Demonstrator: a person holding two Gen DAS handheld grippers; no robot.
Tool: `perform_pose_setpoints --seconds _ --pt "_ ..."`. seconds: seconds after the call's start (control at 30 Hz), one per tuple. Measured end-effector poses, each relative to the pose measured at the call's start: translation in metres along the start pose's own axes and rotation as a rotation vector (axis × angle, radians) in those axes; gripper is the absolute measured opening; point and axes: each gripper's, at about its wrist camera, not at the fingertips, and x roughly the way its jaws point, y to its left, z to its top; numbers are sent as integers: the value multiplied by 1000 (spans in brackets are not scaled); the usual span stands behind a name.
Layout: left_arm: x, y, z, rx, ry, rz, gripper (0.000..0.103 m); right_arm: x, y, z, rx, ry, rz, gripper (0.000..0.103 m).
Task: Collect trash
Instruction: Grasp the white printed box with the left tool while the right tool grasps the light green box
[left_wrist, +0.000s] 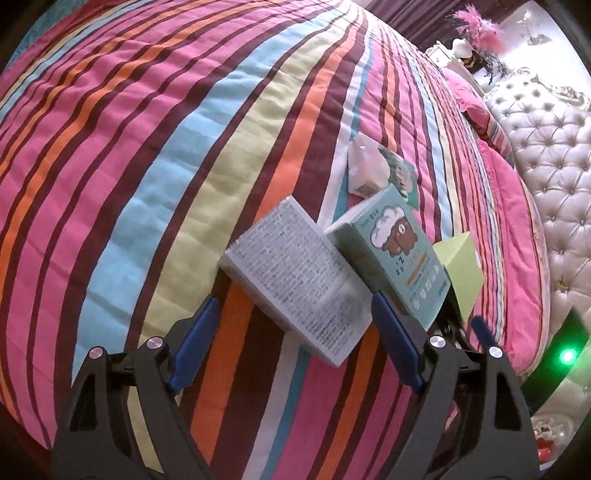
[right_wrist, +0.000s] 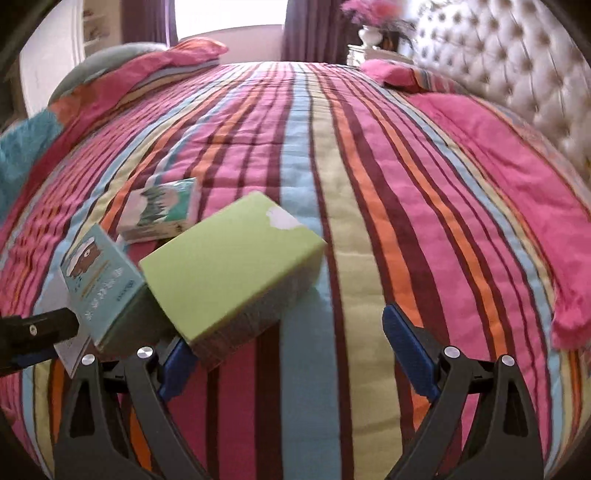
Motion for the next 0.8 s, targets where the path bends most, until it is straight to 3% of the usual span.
perform_pose_setpoints --seconds 0.1,0.23,0.43,0.7,0.8 --pt "2 4 3 -50 13 -26 82 0 -15 -5 -27 19 -4 89" --pt "4 5 6 -120 18 -39 82 -5 -37 -7 -4 13 -79 89" --pt "10 2 8 -188 8 -11 82 -10 -58 -10 108 15 7 89" --pt "16 -17 12 -105 -10 87 82 -46 -45 -19 63 -100 106 89" --pt "20 -21 11 -31 -21 127 75 -57 -37 -21 4 -111 83 89"
